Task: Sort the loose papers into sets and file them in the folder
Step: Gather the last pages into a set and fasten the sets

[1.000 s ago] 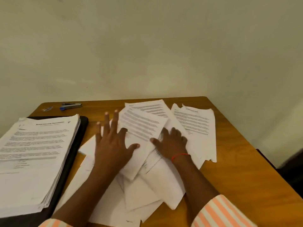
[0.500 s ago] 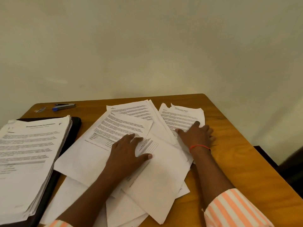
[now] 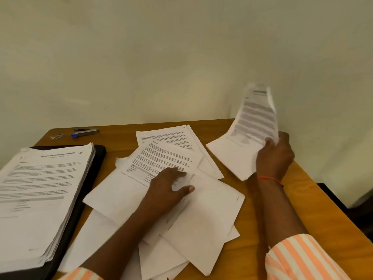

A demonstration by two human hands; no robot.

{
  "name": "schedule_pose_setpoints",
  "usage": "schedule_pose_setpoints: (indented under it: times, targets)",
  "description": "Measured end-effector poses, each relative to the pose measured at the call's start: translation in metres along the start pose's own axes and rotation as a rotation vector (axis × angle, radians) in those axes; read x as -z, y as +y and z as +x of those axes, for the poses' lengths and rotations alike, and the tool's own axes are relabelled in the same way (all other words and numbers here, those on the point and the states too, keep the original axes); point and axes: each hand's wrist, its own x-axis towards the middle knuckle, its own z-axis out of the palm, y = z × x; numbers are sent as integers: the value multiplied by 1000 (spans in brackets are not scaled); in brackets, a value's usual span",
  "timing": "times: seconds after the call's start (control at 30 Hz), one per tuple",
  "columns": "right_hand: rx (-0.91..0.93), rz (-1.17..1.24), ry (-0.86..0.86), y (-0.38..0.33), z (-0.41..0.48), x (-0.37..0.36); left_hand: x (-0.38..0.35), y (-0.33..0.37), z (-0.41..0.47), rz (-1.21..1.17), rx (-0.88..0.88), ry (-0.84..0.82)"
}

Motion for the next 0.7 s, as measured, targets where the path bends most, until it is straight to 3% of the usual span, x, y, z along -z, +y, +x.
schedule_pose_setpoints:
  times: [0.07,0.17,0.23,0.33,0.43,0.5,0.57,0.7]
  targets:
    - [-26,225,97,-14,-3,4,7,5,-3,-238,3,69]
    - [-117,480,22,-27,-15,-2,28,8,-7,-504,20,208]
    - [-205,563,-234,-34,-30,-13,47,2,-12,-677,95,316]
    - [-251,516,-819,-44,-56,-23,76,-19,-11,-949,278,419]
    - [-222,548,-1268,-58,-83,-21,96,-38,-16,-1017,370,277]
    - [-227,514,-1493,-63,-92,-16,98,-40,-19,-942,401,170]
    - [-206,427,-1480,-68,-96,-15,96,-41,-17,-740,407,193]
    - [166,109,-931,-55,-84,-26,93,-54,-16,-413,412,107]
